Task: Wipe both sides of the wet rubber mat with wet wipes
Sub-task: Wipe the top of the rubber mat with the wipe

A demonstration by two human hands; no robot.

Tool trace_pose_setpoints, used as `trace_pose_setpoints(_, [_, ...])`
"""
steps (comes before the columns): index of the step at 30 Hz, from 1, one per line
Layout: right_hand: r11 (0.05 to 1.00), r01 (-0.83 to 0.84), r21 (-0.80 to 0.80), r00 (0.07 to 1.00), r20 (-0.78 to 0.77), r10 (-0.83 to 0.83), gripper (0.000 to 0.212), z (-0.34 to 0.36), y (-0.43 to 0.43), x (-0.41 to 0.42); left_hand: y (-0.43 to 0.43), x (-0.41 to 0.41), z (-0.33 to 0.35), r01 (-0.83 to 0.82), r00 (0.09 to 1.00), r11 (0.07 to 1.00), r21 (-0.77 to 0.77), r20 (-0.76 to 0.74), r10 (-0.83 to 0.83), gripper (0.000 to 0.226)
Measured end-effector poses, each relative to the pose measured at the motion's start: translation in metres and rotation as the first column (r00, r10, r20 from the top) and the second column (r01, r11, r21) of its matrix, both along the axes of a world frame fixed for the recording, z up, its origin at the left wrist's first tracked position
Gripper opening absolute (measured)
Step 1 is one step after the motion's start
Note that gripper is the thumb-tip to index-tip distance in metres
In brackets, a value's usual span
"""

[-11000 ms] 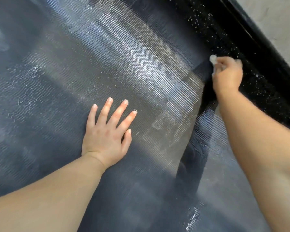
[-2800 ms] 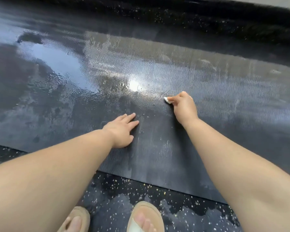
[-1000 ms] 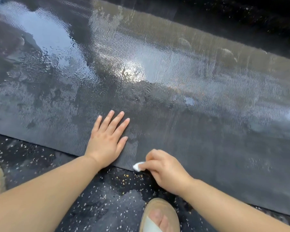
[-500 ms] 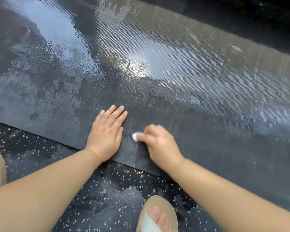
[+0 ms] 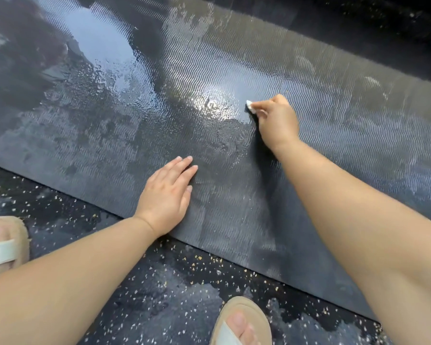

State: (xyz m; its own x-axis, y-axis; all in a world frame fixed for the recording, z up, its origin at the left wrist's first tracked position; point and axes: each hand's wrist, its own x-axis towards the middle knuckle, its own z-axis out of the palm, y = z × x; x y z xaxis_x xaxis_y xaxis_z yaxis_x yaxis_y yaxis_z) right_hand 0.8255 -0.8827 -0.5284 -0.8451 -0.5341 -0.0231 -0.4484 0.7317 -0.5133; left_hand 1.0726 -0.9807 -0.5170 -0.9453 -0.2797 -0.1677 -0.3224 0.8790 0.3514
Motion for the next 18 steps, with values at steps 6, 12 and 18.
trace_pose_setpoints(6, [0.867, -0.489, -0.100, 0.872, -0.038, 0.488, 0.027, 0.008, 0.050, 0.139, -0.005, -0.002, -0.004, -0.120, 0.988, 0.990, 0.072, -0.091, 0.126, 0.050])
trace_pose_setpoints(12, [0.726, -0.659, -0.199, 0.720, 0.113, 0.684, 0.030, 0.021, 0.064, 0.150, -0.005, -0.001, -0.006, -0.104, 0.990, 0.994, 0.033, -0.095, 0.107, 0.049])
trace_pose_setpoints(18, [0.986, -0.149, -0.075, 0.988, -0.039, 0.147, 0.022, 0.011, -0.005, 0.022, -0.005, 0.000, -0.002, -0.072, 0.997, 0.996, -0.046, -0.034, 0.071, 0.051])
